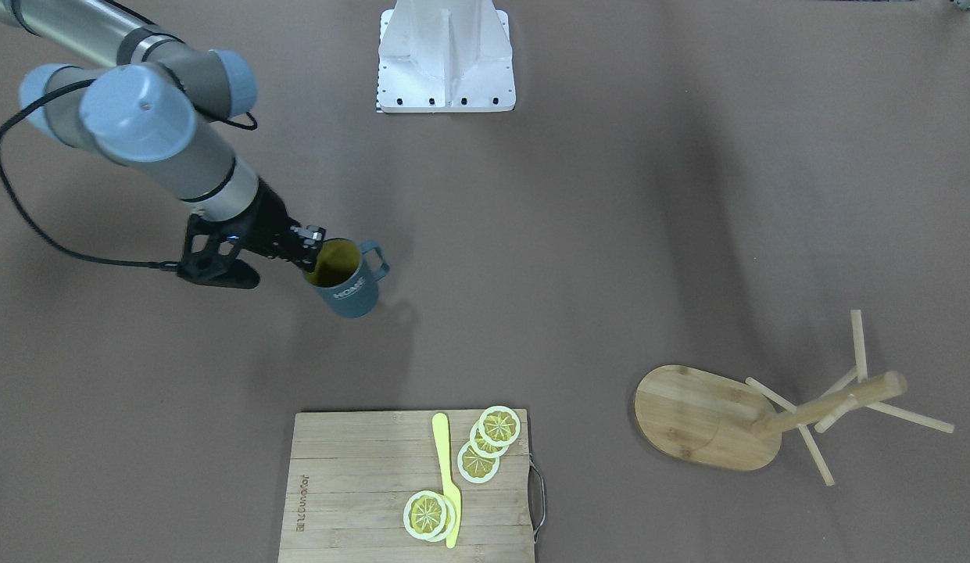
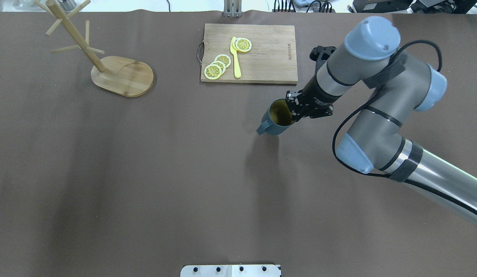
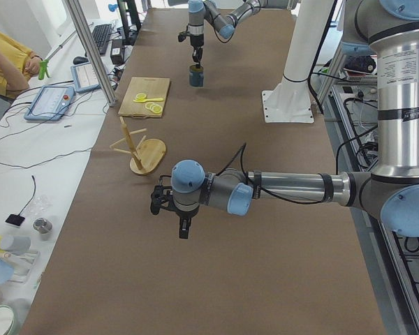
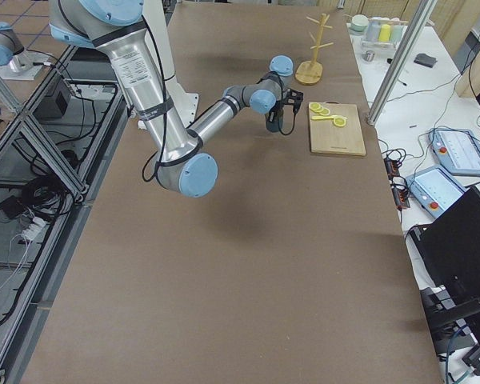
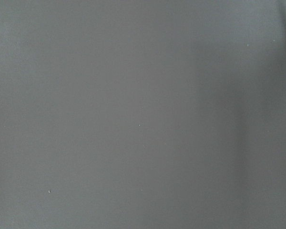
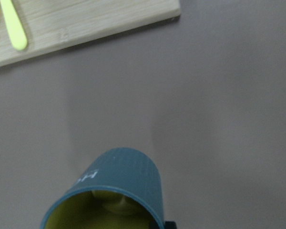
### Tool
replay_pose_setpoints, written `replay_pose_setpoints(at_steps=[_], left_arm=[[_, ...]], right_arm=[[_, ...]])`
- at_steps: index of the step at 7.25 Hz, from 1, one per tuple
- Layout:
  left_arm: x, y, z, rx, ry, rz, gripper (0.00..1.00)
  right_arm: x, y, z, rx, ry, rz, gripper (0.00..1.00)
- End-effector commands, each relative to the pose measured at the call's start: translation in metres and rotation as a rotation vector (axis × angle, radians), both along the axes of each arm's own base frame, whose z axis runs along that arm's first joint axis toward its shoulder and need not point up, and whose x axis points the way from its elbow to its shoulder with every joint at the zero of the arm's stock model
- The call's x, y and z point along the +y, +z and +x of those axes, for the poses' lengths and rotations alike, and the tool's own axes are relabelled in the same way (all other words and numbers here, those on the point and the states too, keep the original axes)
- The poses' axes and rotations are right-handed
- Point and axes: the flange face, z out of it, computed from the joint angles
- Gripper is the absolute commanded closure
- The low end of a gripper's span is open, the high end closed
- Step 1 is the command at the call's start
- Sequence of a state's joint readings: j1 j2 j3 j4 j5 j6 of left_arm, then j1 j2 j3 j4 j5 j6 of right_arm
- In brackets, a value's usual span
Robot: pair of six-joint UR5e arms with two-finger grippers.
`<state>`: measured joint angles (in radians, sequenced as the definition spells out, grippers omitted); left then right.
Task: Hang cup on storage rack
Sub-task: 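Carry the blue mug with the right gripper toward the table center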
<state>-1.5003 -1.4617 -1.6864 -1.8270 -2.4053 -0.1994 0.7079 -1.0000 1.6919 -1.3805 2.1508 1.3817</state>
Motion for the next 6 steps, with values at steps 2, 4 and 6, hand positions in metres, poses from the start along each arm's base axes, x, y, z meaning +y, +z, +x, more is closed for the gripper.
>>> replay_pose_setpoints(at_steps=[2,4,6], left_arm=[[-0.01,-0.007,0.003,0.001,0.004,0.015,0.02],[-0.011,-0.009,0.004,0.001,0.006,0.019,0.02],[-0.014,-0.012,0.005,0.002,0.006,0.023,0.02]], right_arm=[[0.021,-0.057,-0.07,-0.014,0.052,-0.07,1.0],[0.025,-0.065,-0.087,-0.012,0.036,-0.075,1.0],[0.034,-0.067,-0.094,-0.016,0.016,-0.061,0.92]])
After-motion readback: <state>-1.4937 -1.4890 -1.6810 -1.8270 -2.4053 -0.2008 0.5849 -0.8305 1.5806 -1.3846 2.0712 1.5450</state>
